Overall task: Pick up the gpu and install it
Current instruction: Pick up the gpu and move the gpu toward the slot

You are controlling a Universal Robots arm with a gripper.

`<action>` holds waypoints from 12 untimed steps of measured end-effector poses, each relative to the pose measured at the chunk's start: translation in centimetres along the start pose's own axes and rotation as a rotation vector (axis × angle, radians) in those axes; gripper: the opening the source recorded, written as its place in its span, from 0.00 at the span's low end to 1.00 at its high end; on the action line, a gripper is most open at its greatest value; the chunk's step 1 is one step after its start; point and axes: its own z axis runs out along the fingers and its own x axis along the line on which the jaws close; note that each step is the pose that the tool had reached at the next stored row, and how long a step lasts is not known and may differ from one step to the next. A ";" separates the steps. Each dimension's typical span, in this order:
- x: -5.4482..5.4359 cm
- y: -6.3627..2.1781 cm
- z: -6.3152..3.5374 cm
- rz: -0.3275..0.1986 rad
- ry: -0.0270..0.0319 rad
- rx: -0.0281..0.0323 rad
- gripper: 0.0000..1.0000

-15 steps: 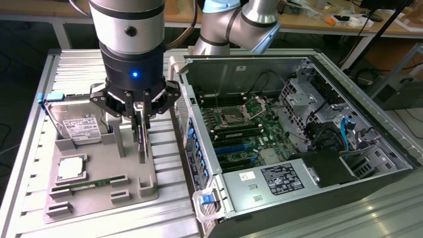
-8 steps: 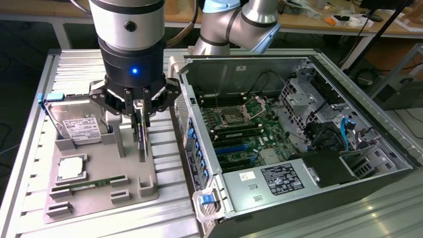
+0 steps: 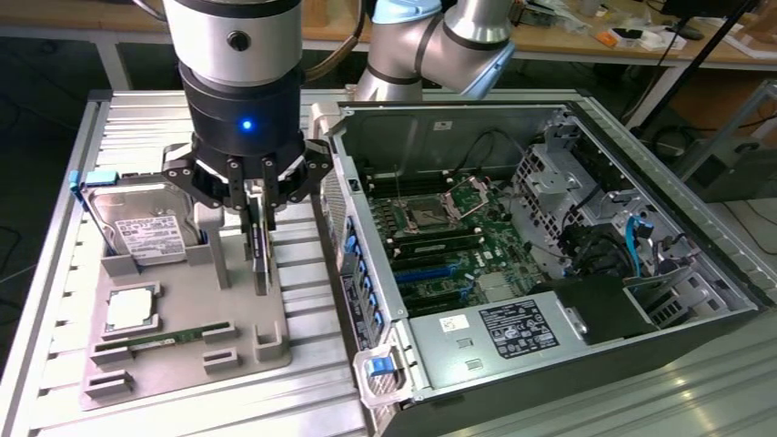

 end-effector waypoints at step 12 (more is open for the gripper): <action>0.0 0.04 -0.59 0.000 0.0000 0.0000 0.27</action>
